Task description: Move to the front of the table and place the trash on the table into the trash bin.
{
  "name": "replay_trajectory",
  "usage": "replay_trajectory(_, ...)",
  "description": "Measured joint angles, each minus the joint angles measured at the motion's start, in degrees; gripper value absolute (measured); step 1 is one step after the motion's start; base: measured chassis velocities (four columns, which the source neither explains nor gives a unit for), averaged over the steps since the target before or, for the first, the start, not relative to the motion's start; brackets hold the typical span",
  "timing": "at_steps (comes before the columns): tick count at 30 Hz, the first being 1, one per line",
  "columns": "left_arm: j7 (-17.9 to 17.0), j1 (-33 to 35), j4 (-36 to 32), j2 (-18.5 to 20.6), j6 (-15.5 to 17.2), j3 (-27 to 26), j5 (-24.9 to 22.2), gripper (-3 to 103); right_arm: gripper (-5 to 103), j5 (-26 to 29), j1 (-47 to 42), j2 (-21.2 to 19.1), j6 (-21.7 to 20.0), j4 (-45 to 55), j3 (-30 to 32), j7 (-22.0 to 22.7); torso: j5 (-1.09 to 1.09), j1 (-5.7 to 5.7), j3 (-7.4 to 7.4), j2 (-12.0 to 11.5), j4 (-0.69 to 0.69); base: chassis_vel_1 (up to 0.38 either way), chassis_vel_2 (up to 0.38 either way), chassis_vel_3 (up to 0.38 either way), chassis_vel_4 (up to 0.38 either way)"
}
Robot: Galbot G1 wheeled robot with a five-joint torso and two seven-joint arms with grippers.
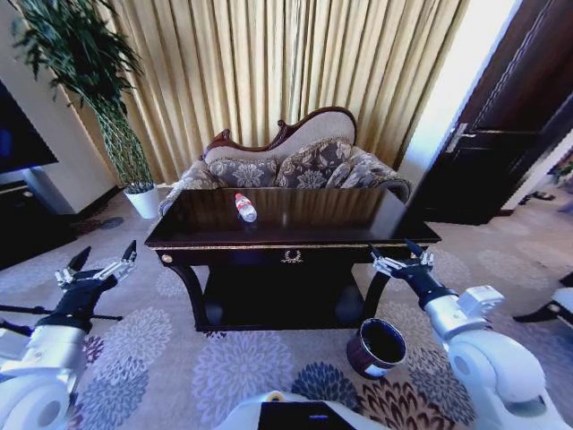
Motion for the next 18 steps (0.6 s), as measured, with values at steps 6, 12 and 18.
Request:
replay_trajectory(6, 0.08, -0.01, 0.0, -0.02, 0.01, 0.05, 0.0, 100, 100, -0.37, 0.23, 0.05, 0.15, -0.05, -0.34, 0.0, 0.0, 0.0, 0.0, 0.0, 0.0, -0.096, 0.105, 0.106, -0.101)
replay_trajectory(12, 0.2, 0.07, 0.0, -0.31, -0.04, 0.03, 0.03, 100, 100, -0.39, 0.46, -0.08, 0.22, -0.07, -0.37, 0.04, 0.0, 0.02, 0.02, -0.02, 0.0, -0.156, 0.142, 0.148, -0.132)
replay_trajectory(18, 0.31, 0.14, 0.0, -0.52, -0.14, 0.07, 0.12, 100, 100, -0.41, 0.75, -0.17, 0.24, -0.1, -0.48, 0.09, 0.0, 0.02, 0.02, -0.02, 0.0, -0.141, 0.129, 0.135, -0.119)
